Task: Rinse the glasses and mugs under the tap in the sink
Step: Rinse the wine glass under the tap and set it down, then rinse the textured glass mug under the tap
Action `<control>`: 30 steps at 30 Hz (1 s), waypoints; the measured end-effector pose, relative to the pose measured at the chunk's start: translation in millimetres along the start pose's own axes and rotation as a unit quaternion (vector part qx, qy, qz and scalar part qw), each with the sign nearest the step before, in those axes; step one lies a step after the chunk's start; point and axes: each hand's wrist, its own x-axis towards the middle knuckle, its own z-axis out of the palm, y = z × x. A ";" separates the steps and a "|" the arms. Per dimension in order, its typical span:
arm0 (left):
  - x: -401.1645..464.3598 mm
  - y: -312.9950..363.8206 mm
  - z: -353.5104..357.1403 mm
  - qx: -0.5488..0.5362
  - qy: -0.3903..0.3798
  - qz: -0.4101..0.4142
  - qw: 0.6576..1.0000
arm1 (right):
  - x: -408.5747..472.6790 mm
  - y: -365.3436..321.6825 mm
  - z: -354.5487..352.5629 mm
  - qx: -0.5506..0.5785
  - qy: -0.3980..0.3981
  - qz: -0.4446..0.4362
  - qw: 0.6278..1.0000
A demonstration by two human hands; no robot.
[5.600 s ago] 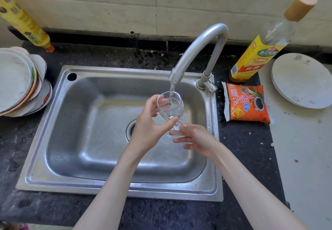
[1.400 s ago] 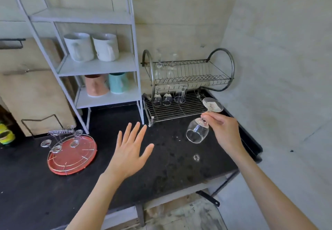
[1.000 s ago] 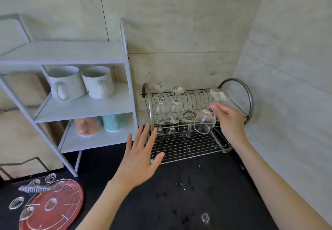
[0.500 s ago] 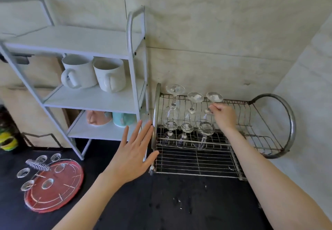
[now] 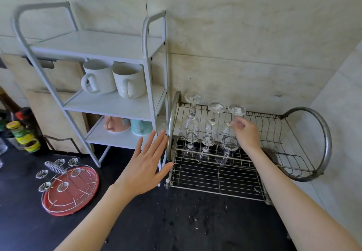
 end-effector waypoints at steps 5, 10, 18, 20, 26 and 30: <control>-21.0 -8.0 -7.4 0.010 -0.026 -0.046 0.999 | -44.3 -9.6 -4.8 -0.044 0.026 -0.038 0.998; -64.0 -32.1 -18.4 0.007 -0.016 -0.110 0.994 | -110.1 -58.5 13.7 -0.107 -0.034 -0.197 0.974; -192.8 -110.5 -60.8 0.016 0.026 -0.264 0.964 | -204.2 -164.6 133.6 -0.184 -0.148 -0.440 0.867; -240.8 -137.6 -70.0 0.020 0.030 -0.305 0.952 | -233.8 -188.5 175.2 -0.194 -0.185 -0.459 0.847; -390.2 -227.6 -95.5 0.019 0.016 -0.408 0.913 | -339.2 -256.7 301.0 -0.152 -0.274 -0.485 0.817; -462.0 -274.2 -110.5 0.023 -0.003 -0.457 0.889 | -391.7 -292.4 366.2 -0.135 -0.308 -0.492 0.803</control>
